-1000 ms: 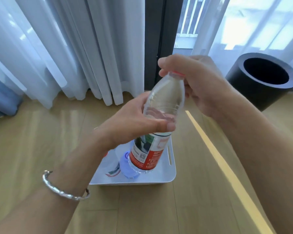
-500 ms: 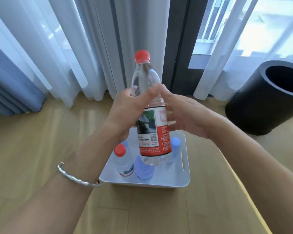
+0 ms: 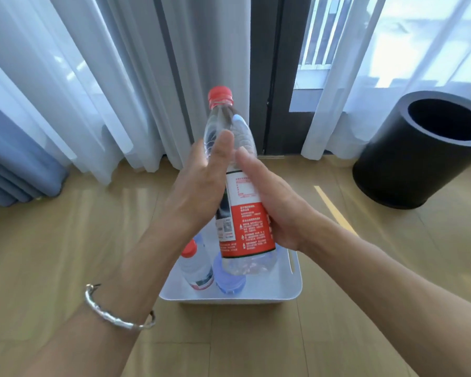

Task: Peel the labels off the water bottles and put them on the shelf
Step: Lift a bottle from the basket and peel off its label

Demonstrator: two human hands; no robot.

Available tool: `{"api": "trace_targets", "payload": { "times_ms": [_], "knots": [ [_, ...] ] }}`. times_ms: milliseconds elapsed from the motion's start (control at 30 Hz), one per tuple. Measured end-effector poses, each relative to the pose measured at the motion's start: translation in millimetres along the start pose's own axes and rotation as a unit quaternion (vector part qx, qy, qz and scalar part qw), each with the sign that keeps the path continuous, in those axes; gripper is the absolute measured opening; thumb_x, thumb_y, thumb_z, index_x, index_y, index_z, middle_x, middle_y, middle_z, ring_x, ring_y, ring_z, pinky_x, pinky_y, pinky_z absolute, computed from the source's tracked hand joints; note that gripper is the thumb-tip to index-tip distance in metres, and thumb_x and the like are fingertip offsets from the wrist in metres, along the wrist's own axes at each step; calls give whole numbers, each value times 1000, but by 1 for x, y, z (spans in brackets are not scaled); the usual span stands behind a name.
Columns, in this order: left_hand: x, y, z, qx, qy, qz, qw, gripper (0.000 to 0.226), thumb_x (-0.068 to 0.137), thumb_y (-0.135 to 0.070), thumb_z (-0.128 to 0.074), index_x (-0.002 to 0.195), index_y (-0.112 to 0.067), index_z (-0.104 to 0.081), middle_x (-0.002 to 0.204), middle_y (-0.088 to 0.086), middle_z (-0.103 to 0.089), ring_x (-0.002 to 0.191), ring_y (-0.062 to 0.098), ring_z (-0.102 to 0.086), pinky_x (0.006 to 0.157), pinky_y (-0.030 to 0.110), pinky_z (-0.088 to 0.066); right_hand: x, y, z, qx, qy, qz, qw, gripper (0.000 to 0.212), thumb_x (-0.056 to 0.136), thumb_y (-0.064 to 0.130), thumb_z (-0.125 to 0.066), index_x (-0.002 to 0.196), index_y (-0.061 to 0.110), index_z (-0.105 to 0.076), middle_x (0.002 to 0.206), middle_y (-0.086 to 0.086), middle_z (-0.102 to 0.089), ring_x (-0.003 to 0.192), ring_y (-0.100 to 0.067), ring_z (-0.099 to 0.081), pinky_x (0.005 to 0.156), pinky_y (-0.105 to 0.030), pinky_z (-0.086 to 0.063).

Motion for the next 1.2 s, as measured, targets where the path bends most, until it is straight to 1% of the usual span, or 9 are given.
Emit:
{"api": "trace_targets", "payload": {
  "times_ms": [100, 167, 233, 367, 500, 800, 1000, 1133, 1200],
  "knots": [
    [-3, -6, -5, 66, -15, -37, 997, 55, 87, -69, -35, 128, -33, -48, 108, -12, -66, 90, -5, -65, 76, 16, -51, 6, 6, 9, 44, -58, 41, 997, 49, 93, 49, -48, 124, 11, -56, 95, -12, -70, 80, -25, -69, 76, -40, -60],
    [-6, -1, -13, 112, 5, -25, 993, 70, 86, -66, -46, 146, -36, -29, 137, -11, -51, 118, 3, -54, 97, 28, -44, 10, 9, 14, 107, -65, 43, 991, 53, 96, 50, -44, 131, 11, -55, 107, -14, -69, 92, -26, -68, 82, -40, -58],
    [-11, 2, -16, 162, 24, -11, 986, 89, 82, -58, -60, 152, -33, -11, 144, -11, -40, 124, 7, -47, 97, 26, -40, 11, 12, 18, 140, -68, 32, 987, 55, 98, 49, -39, 132, 9, -54, 113, -16, -67, 98, -27, -66, 85, -39, -56],
    [-8, 4, -9, 176, 27, -18, 984, 102, 64, -58, -74, 148, -35, -20, 129, -11, -54, 111, 10, -57, 92, 33, -50, 12, 19, 25, 119, -65, 79, 988, 42, 98, 30, -51, 137, 16, -43, 127, -18, -61, 101, -31, -66, 78, -43, -58],
    [-8, 4, -11, 139, 29, -14, 990, 83, 65, -44, -80, 134, -35, -35, 100, -18, -64, 85, -3, -64, 72, 20, -54, 11, 20, 18, 66, -48, 96, 992, 41, 90, 15, -61, 129, 10, -49, 104, -14, -67, 86, -24, -69, 70, -35, -58],
    [-10, 14, -3, 38, 20, 12, 999, 42, 68, -31, -81, 103, -34, -57, 83, -11, -71, 73, 5, -68, 66, 27, -56, 11, 21, 19, 25, -51, 33, 998, 44, 97, 43, -44, 120, 9, -60, 106, -15, -66, 96, -31, -63, 88, -43, -50],
    [-16, 9, -15, -188, 129, 33, 973, 48, 61, -31, -70, 106, -13, -64, 91, 11, -72, 76, 21, -69, 66, 31, -55, 9, 30, 12, 77, -34, 59, 995, 42, 94, 47, -47, 107, 8, -58, 82, -11, -64, 71, -24, -63, 72, -37, -56],
    [-10, 3, -11, -56, 71, -4, 996, 41, 76, -34, -70, 115, -26, -60, 91, -6, -73, 80, 8, -70, 67, 24, -54, 11, 36, 14, 86, -63, 75, 991, 47, 90, 34, -62, 120, -2, -53, 96, -17, -62, 79, -30, -65, 75, -42, -57],
    [-8, 6, -13, 63, 48, 5, 997, 65, 70, -46, -76, 126, -30, -50, 97, -14, -71, 86, 0, -68, 75, 25, -54, 14, 29, 20, 94, -113, 70, 987, 55, 84, 24, -72, 128, 2, -46, 100, -16, -63, 78, -27, -68, 68, -40, -59]
  ]
}}
Point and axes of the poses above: each hand's wrist, its own x-axis towards the middle knuckle, its own z-axis out of the back of the hand, y = z × x, the point moved 7 cm from there along x, towards the middle knuckle
